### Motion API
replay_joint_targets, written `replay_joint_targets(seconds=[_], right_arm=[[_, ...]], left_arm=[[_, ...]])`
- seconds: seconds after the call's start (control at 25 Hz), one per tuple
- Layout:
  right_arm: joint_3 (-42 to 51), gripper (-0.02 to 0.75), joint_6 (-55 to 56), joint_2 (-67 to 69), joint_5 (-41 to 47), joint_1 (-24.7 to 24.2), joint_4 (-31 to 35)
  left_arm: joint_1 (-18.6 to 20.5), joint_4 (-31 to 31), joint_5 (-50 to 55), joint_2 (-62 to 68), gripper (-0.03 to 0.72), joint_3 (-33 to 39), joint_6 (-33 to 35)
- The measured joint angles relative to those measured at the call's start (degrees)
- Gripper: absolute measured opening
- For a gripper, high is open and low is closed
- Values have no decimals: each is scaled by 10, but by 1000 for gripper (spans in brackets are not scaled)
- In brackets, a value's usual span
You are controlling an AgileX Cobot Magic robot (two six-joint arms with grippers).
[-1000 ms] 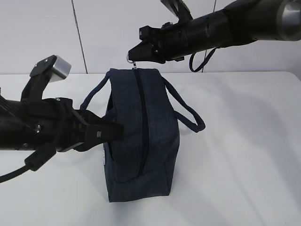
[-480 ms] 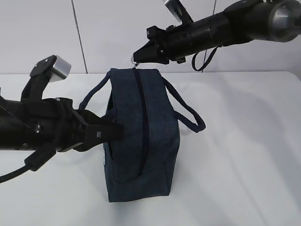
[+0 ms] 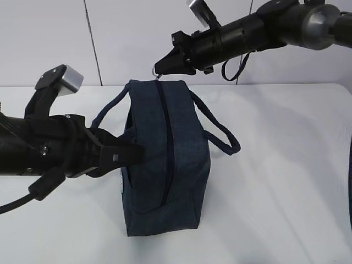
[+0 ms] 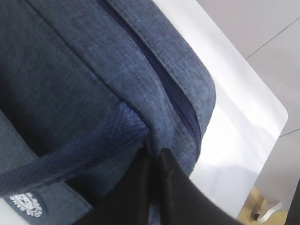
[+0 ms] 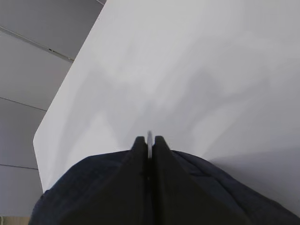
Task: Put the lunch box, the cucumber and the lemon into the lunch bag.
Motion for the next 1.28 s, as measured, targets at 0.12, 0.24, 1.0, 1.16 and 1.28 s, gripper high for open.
replay_joint_targets(seconds=[0.12, 0.24, 1.0, 1.16, 1.28], right_arm=[[-24, -13, 14, 17, 15, 0, -1], [-45, -13, 20, 37, 34, 0, -3], [-65, -13, 178, 44, -4, 0, -2], [-65, -13, 198, 63, -4, 0, 50], [-65, -13, 196, 84, -3, 0, 84]], left_arm=[[0, 1, 0, 0, 1, 0, 0], [0, 2, 0, 0, 1, 0, 0], [0, 6, -1, 0, 1, 0, 0], [0, 6, -2, 0, 1, 0, 0], [0, 6, -3, 0, 1, 0, 0]])
